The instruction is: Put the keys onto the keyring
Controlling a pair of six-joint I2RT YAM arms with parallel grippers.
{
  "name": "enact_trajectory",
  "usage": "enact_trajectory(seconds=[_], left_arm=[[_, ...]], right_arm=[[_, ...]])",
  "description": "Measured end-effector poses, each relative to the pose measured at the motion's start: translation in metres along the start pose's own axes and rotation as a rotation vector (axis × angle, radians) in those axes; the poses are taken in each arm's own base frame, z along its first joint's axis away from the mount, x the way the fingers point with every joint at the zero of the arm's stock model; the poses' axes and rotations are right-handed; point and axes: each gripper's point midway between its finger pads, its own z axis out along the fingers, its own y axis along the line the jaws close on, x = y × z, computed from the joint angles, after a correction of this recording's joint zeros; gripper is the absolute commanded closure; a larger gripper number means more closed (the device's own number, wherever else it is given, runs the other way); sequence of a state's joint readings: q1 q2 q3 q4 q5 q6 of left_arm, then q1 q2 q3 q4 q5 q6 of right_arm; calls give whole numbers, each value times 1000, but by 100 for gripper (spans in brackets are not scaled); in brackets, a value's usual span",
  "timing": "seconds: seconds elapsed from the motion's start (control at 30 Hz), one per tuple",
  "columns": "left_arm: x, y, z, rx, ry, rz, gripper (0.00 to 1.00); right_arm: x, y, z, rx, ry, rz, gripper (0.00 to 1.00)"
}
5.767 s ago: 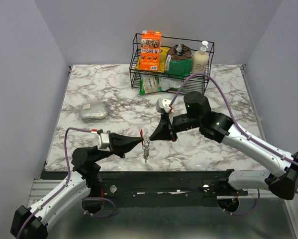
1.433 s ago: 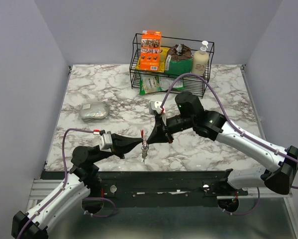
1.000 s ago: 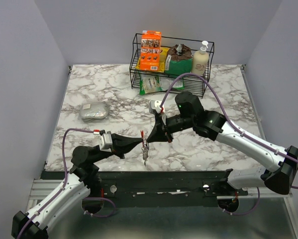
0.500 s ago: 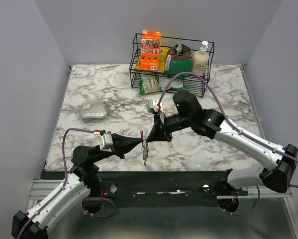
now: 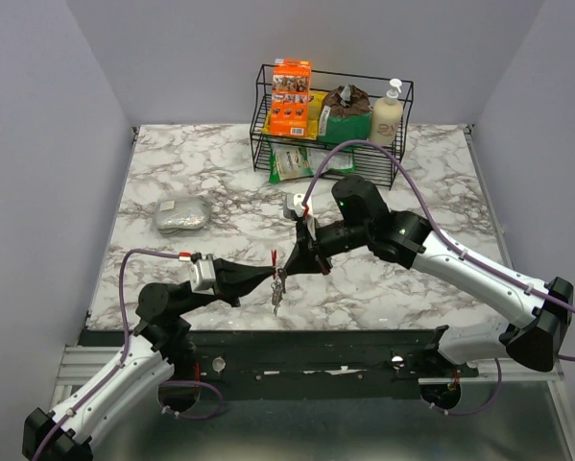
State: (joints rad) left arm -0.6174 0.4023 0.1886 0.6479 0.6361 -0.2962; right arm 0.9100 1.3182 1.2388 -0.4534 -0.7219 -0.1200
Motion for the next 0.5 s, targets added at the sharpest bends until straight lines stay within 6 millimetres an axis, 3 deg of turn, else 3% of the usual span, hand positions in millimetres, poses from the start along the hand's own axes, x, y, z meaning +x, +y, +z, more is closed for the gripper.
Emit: enact_trajectory(seconds=[0.5], left_arm=[[-2,-1,0,2,-6,5,100]], right_arm=[[1,0,-1,5,3,-6,99]])
